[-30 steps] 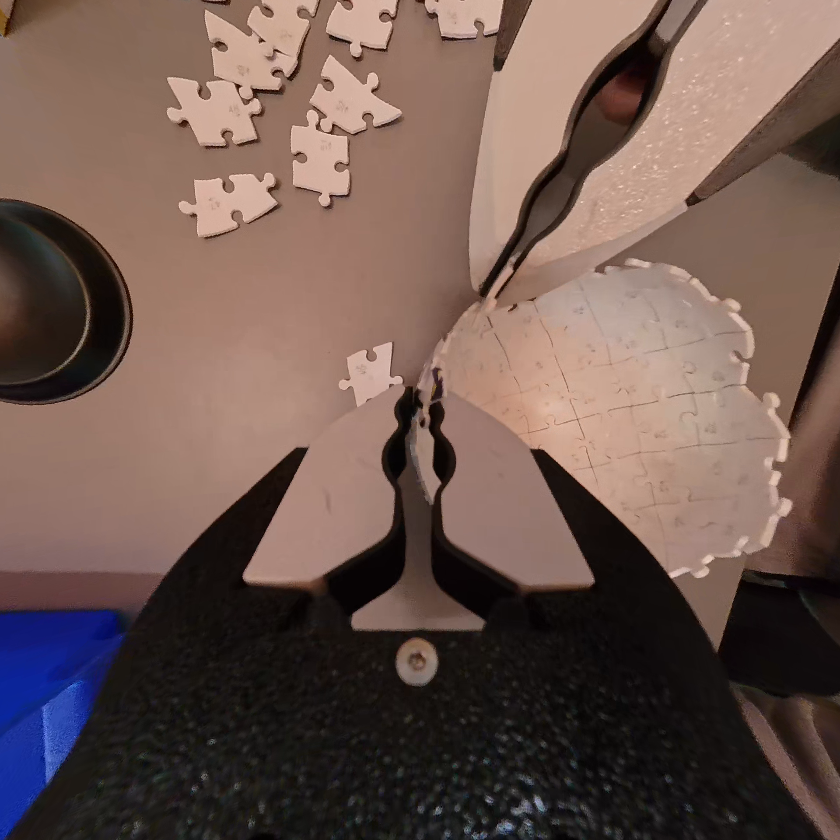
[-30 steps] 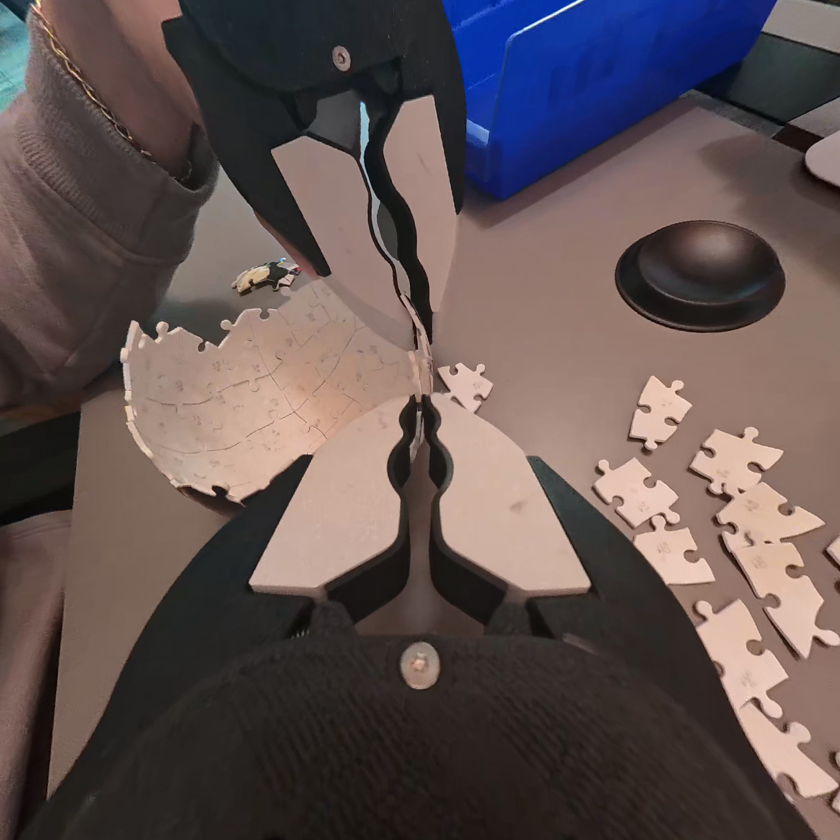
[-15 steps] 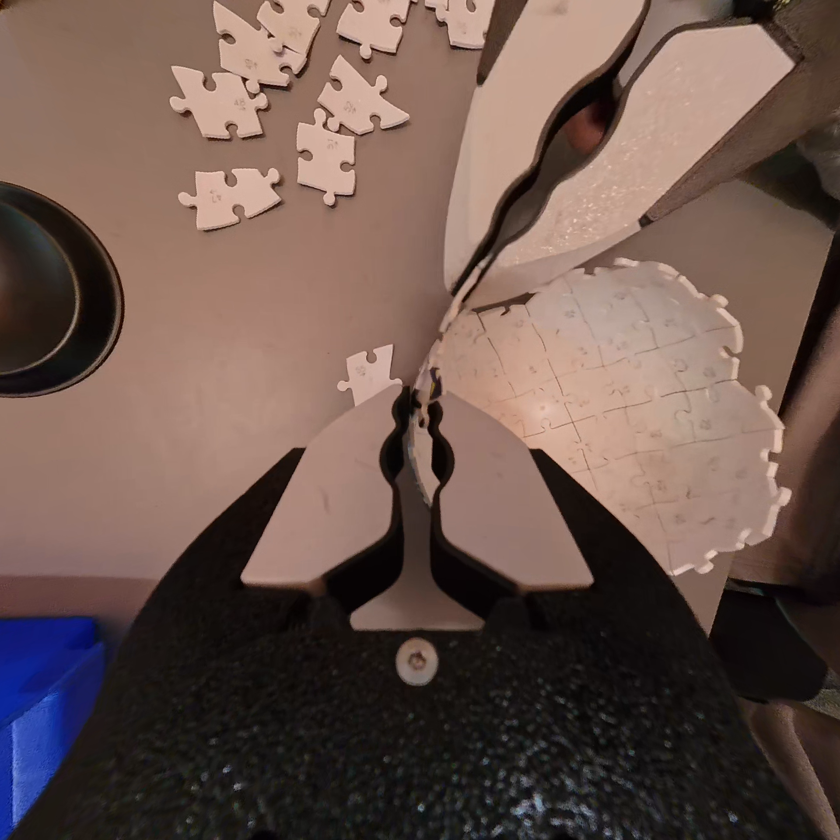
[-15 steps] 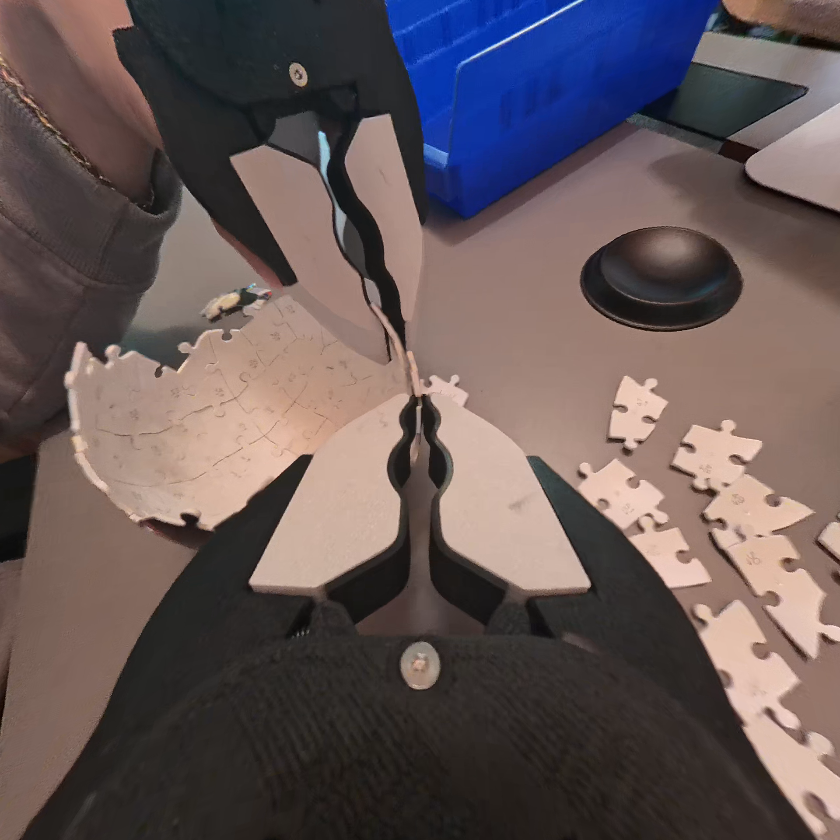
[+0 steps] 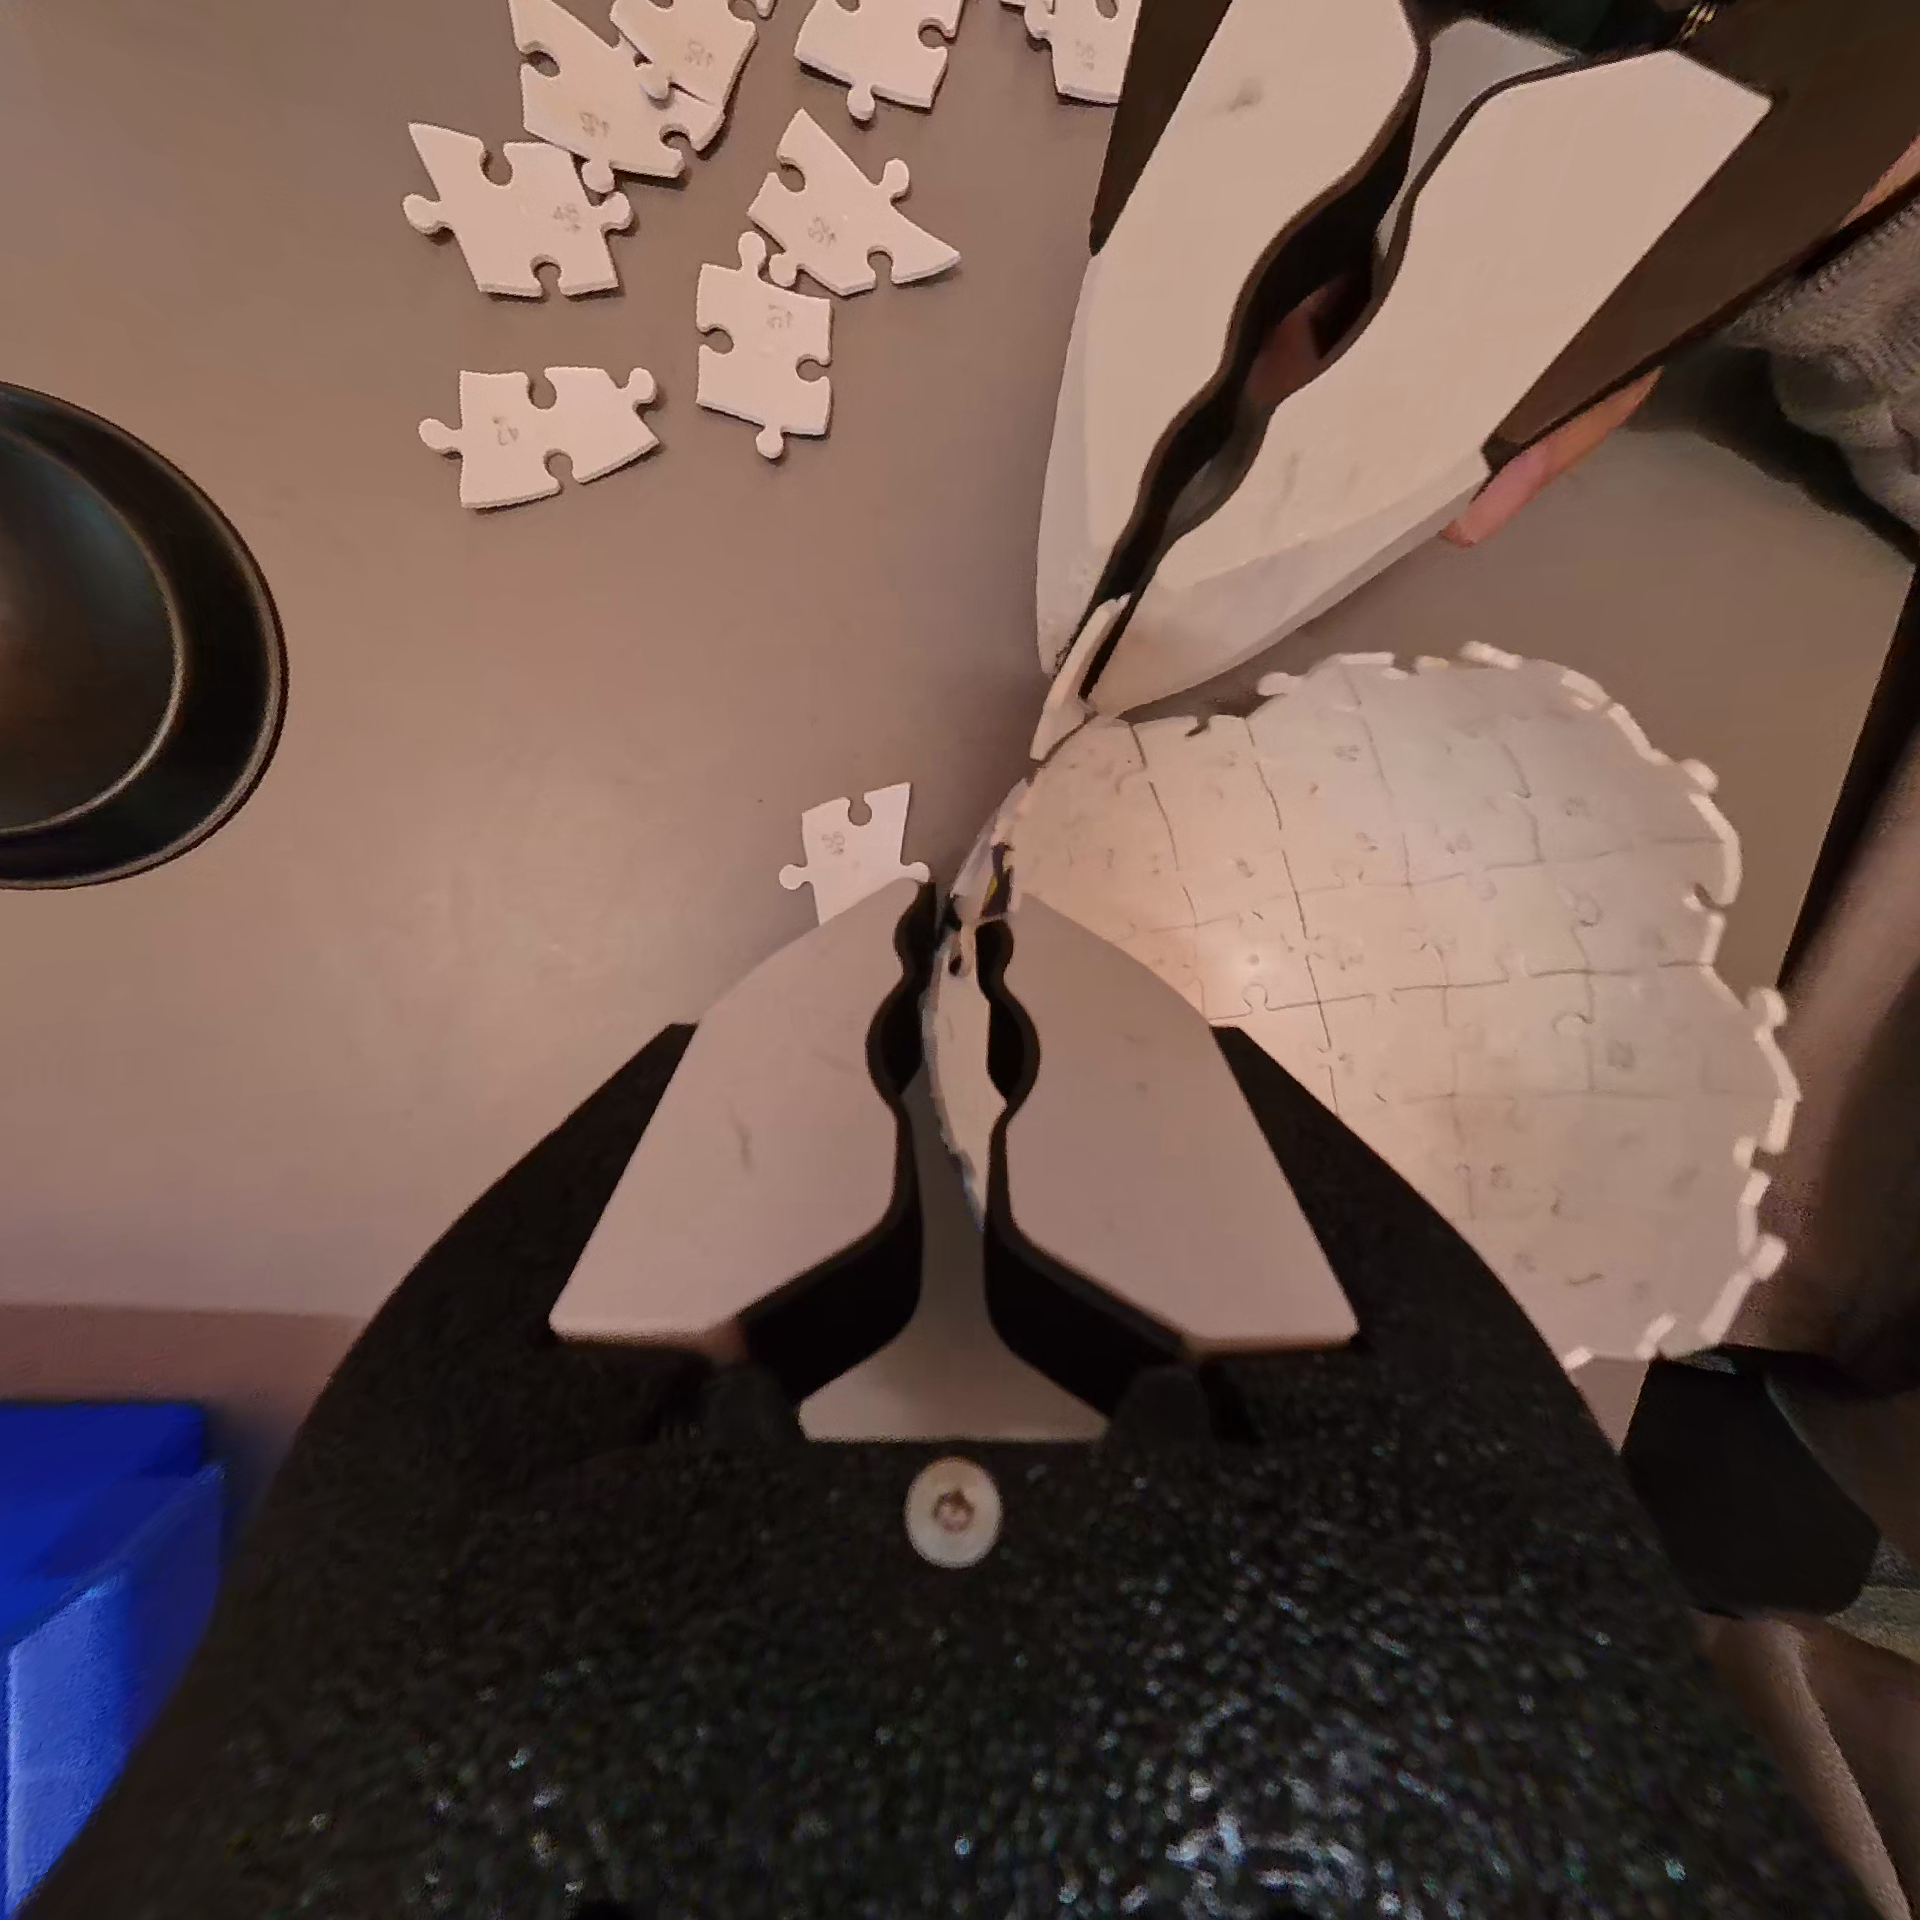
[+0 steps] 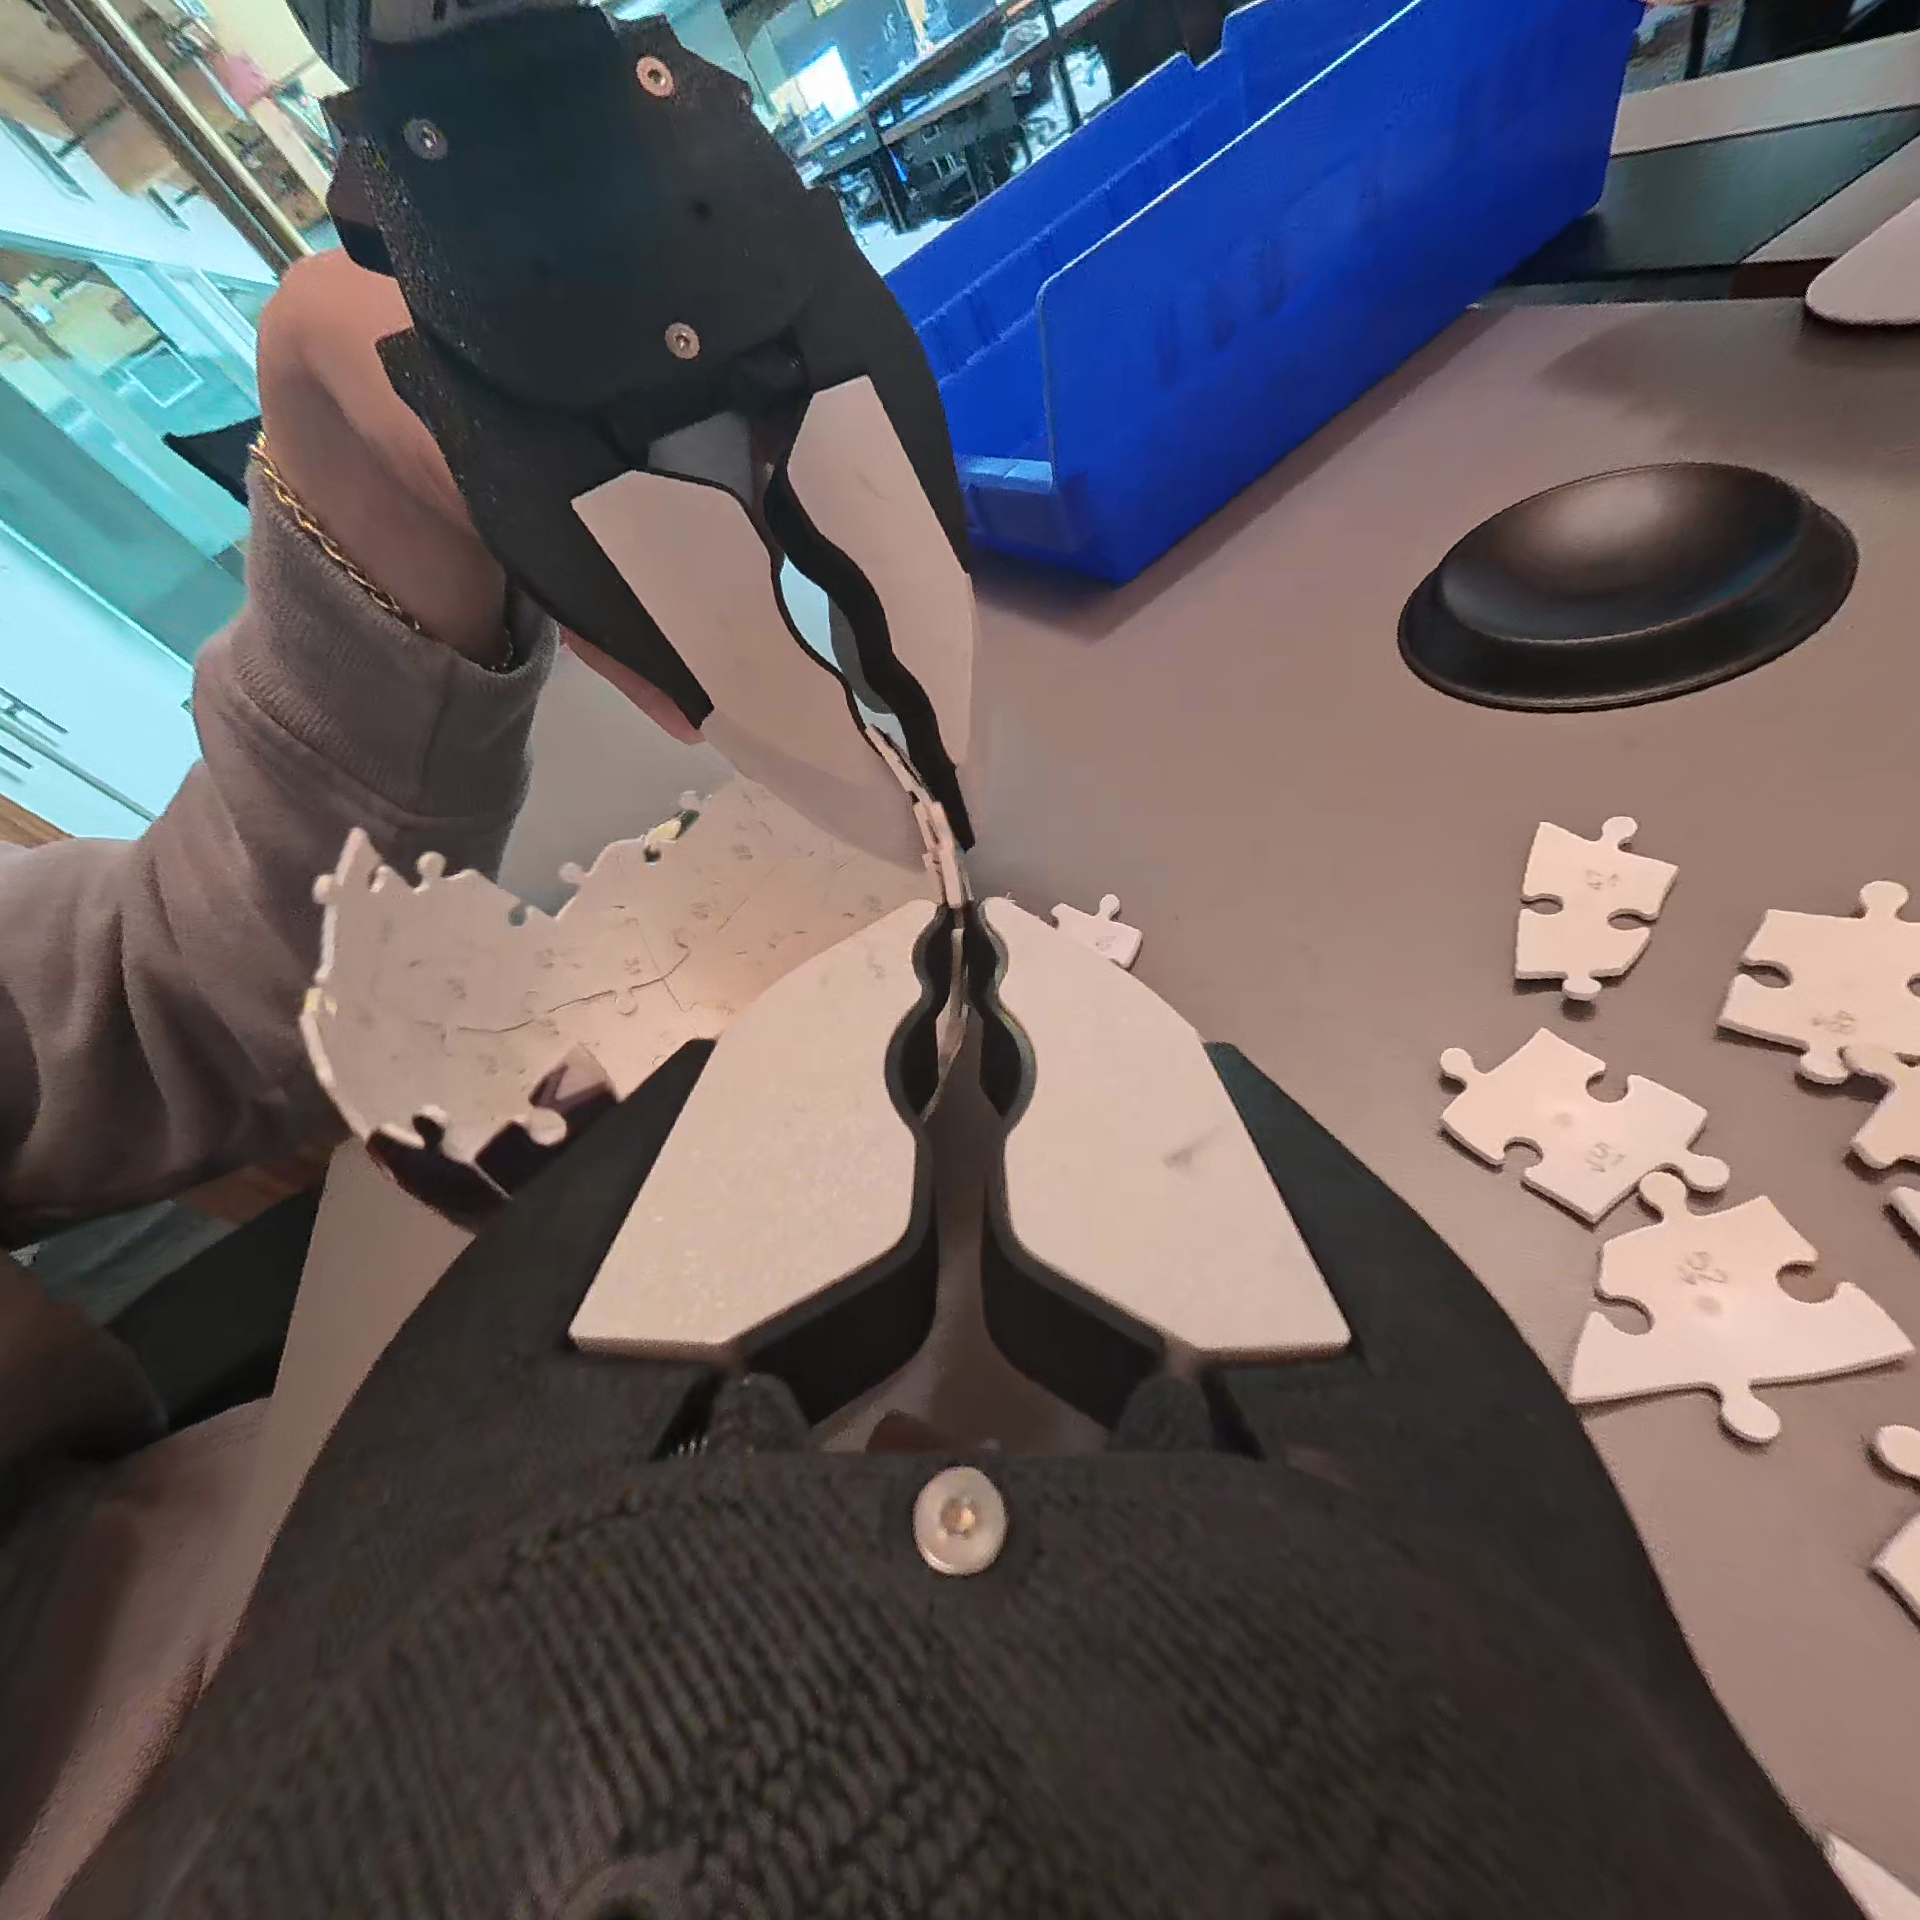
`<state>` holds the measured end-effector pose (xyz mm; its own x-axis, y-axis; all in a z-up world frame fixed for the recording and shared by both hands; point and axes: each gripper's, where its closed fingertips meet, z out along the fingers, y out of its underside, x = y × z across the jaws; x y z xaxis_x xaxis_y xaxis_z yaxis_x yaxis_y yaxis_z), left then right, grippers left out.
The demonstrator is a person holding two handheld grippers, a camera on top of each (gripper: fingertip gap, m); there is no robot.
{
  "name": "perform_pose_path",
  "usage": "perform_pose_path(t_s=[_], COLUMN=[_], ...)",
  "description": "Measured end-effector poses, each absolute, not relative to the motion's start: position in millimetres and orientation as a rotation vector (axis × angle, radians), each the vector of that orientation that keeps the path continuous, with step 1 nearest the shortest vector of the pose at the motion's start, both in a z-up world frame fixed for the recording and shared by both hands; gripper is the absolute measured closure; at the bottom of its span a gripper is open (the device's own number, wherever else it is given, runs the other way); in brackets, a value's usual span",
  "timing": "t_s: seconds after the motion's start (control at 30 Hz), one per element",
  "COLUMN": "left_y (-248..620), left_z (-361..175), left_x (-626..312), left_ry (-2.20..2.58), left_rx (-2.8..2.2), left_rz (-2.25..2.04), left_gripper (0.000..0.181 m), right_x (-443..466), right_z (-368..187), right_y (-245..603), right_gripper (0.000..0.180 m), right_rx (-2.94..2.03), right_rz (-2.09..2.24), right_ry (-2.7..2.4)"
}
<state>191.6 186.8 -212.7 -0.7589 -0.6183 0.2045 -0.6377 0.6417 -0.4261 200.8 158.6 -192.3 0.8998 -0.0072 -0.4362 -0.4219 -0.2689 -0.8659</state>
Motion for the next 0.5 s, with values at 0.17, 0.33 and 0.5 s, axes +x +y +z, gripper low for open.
perform_pose_path(t_s=[0.17,0.33,0.5], left_y=[188.0,187.5,189.3], left_z=[-212.3,-210.6,-212.3], left_x=[192.1,190.6,186.9], left_ry=[-2.825,-2.851,-2.931], left_rx=[1.08,1.06,1.004], left_rz=[0.748,0.739,0.665], left_gripper=[0.172,0.17,0.165], right_x=[207.2,210.8,207.3], right_z=[-194.4,-192.1,-180.1], right_y=[158.2,151.5,146.3], right_gripper=[0.178,0.178,0.178], right_rx=[-1.826,-1.854,-1.862], right_rz=[0.349,0.199,0.134], right_ry=[0.342,0.309,0.281])
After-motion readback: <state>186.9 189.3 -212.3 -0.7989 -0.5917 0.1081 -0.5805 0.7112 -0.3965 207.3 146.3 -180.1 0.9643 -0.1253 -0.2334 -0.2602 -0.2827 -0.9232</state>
